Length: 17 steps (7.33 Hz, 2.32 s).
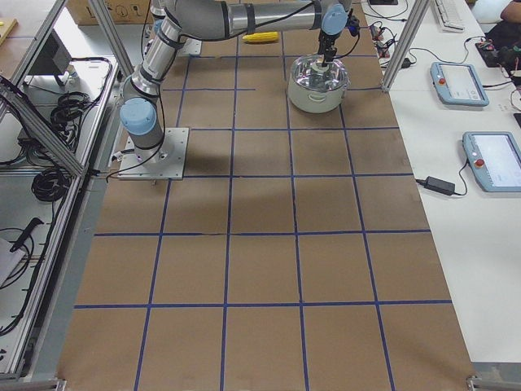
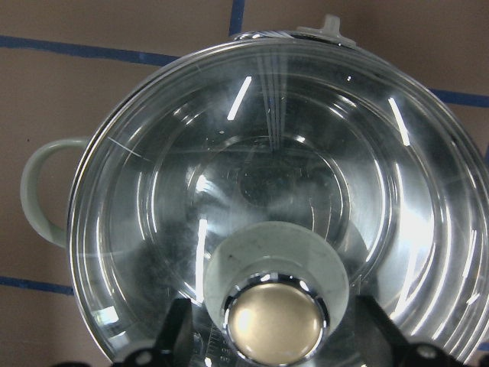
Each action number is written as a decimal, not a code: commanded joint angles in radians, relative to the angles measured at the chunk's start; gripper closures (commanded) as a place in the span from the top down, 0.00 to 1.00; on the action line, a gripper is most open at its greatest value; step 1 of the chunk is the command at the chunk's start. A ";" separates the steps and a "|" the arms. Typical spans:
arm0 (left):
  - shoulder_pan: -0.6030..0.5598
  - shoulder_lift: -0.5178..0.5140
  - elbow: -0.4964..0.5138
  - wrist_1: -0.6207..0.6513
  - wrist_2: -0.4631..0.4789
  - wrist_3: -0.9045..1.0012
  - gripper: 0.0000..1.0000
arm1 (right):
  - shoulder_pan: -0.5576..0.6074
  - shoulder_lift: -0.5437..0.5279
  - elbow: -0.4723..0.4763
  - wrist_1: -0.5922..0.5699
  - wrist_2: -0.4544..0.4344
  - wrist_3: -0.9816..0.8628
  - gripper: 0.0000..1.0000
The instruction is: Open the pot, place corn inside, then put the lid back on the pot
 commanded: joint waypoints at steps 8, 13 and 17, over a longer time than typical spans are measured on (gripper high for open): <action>-0.001 0.000 0.000 0.000 0.000 0.000 1.00 | 0.017 0.006 0.001 -0.018 0.000 0.016 0.77; -0.001 0.000 0.002 0.000 0.002 0.000 1.00 | 0.001 -0.090 0.019 0.037 -0.020 -0.001 0.77; -0.001 0.000 0.003 0.000 0.000 0.000 1.00 | -0.057 -0.325 0.156 0.206 -0.072 -0.114 0.73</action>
